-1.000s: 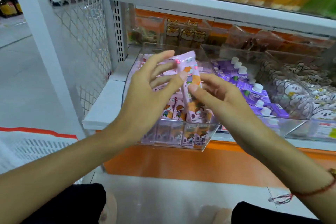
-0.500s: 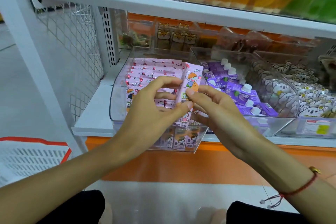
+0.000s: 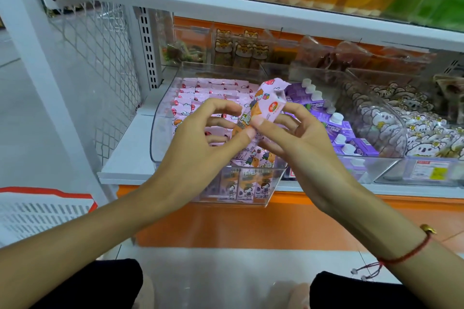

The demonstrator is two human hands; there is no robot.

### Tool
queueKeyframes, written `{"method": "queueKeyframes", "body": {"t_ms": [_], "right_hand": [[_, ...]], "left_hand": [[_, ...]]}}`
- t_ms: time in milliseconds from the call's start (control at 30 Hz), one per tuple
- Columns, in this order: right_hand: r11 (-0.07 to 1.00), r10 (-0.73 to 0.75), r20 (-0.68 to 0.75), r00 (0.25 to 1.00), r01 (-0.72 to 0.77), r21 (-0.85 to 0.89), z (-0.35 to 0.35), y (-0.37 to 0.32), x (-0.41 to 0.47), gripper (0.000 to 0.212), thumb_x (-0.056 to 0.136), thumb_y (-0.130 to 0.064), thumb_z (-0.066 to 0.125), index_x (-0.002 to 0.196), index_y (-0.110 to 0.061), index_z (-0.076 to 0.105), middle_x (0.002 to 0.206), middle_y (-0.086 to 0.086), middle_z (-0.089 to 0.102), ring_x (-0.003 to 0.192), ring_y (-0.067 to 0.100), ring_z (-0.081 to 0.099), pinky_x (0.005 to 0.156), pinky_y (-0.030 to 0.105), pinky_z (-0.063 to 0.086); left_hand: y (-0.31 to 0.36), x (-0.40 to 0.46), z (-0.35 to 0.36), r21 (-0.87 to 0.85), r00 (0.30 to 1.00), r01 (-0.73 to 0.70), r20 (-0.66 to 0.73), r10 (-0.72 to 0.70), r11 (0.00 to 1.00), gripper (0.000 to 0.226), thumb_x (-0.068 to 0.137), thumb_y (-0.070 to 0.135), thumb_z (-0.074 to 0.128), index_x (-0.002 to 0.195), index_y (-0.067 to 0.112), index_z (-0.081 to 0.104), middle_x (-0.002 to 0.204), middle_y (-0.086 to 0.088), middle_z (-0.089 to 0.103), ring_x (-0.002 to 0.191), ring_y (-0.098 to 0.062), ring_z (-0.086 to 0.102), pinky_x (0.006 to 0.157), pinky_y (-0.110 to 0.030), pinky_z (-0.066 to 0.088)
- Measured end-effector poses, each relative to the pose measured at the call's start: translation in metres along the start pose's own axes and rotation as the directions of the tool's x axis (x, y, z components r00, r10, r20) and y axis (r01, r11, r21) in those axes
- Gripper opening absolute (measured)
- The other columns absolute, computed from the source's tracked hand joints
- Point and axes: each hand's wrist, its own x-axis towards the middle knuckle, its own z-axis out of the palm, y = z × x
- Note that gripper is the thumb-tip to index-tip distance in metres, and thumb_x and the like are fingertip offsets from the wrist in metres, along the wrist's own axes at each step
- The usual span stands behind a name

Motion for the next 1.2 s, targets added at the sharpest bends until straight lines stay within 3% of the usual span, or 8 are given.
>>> {"method": "queueKeyframes", "body": {"t_ms": [200,367,467,567,667,833,1033,1200], "right_hand": [[0.994,0.000,0.090,0.996,0.010,-0.113,-0.002,-0.005,-0.002,0.033,0.090,-0.016,0.061,0.123,-0.016,0.057,0.113,-0.004,0.069,0.104,0.008,0.064,0.098,0.033,0.049],[0.965,-0.144,-0.024,0.989,0.135,-0.226,0.003,-0.005,-0.006,0.029,0.087,-0.009,0.065,0.115,-0.009,0.059,0.107,0.003,0.070,0.099,0.017,0.067,0.092,0.037,0.053],[0.970,-0.148,-0.066,0.987,0.132,-0.206,0.005,-0.004,-0.007,0.029,0.083,-0.011,0.070,0.111,-0.010,0.060,0.102,0.003,0.071,0.093,0.020,0.069,0.084,0.037,0.057],[0.981,-0.092,-0.024,0.996,0.086,-0.171,0.002,-0.006,-0.006,0.027,0.085,-0.014,0.068,0.111,-0.012,0.063,0.095,-0.001,0.073,0.084,0.014,0.071,0.077,0.029,0.058],[0.992,-0.009,-0.025,1.000,0.005,-0.124,-0.005,-0.008,-0.002,0.020,0.089,-0.016,0.063,0.109,-0.013,0.066,0.083,-0.002,0.071,0.071,0.008,0.067,0.071,0.022,0.058],[0.992,0.091,-0.016,0.996,-0.092,-0.089,-0.010,-0.009,0.003,0.019,0.088,-0.019,0.064,0.102,-0.006,0.066,0.075,0.004,0.067,0.060,0.010,0.062,0.060,0.018,0.054],[0.989,0.143,0.012,0.990,-0.143,-0.046,-0.009,-0.010,0.004,0.030,0.088,-0.025,0.065,0.106,-0.002,0.060,0.063,-0.003,0.066,0.052,0.008,0.062,0.053,0.018,0.052],[0.991,0.097,0.075,0.993,-0.089,-0.097,-0.012,-0.011,0.003,0.039,0.091,-0.021,0.060,0.128,-0.016,0.052,0.091,0.009,0.068,0.068,0.011,0.066,0.064,0.021,0.056]], "left_hand": [[0.003,0.001,-0.002,0.001,0.999,-0.017,0.031,0.017,1.000,0.024,0.085,0.020,0.070,0.100,0.030,0.053,0.100,0.018,0.064,0.089,0.000,0.064,0.075,-0.017,0.053],[0.003,-0.001,0.002,0.015,0.998,-0.054,0.033,0.053,0.998,0.024,0.087,0.012,0.068,0.103,0.028,0.059,0.105,0.017,0.066,0.104,0.001,0.061,0.085,-0.019,0.053],[0.004,-0.002,0.007,0.023,0.998,-0.055,-0.008,0.055,0.998,0.034,0.077,0.015,0.078,0.104,0.025,0.060,0.100,0.018,0.067,0.098,0.000,0.062,0.081,-0.018,0.053],[0.004,0.002,0.005,-0.005,0.999,0.005,-0.042,-0.005,1.000,0.033,0.075,0.019,0.080,0.104,0.024,0.064,0.099,0.015,0.069,0.093,-0.005,0.066,0.075,-0.028,0.058],[0.003,0.008,-0.001,-0.064,0.988,0.151,0.020,-0.150,0.986,0.038,0.074,0.032,0.074,0.110,0.024,0.065,0.103,0.011,0.072,0.091,-0.003,0.069,0.073,-0.020,0.057],[0.005,0.011,-0.004,-0.302,0.846,0.528,0.265,-0.462,0.794,0.035,0.079,0.035,0.069,0.110,0.019,0.070,0.096,0.001,0.076,0.087,-0.006,0.072,0.065,-0.016,0.055],[0.009,0.012,-0.005,-0.346,0.820,0.571,0.275,-0.502,0.744,0.050,0.064,0.041,0.072,0.105,0.012,0.072,0.095,-0.003,0.076,0.081,-0.013,0.074,0.061,-0.019,0.056],[0.006,0.012,-0.008,-0.251,0.856,0.500,0.284,-0.431,0.829,0.037,0.074,0.036,0.068,0.106,0.019,0.072,0.095,0.003,0.076,0.083,-0.004,0.072,0.062,-0.015,0.055]]}}
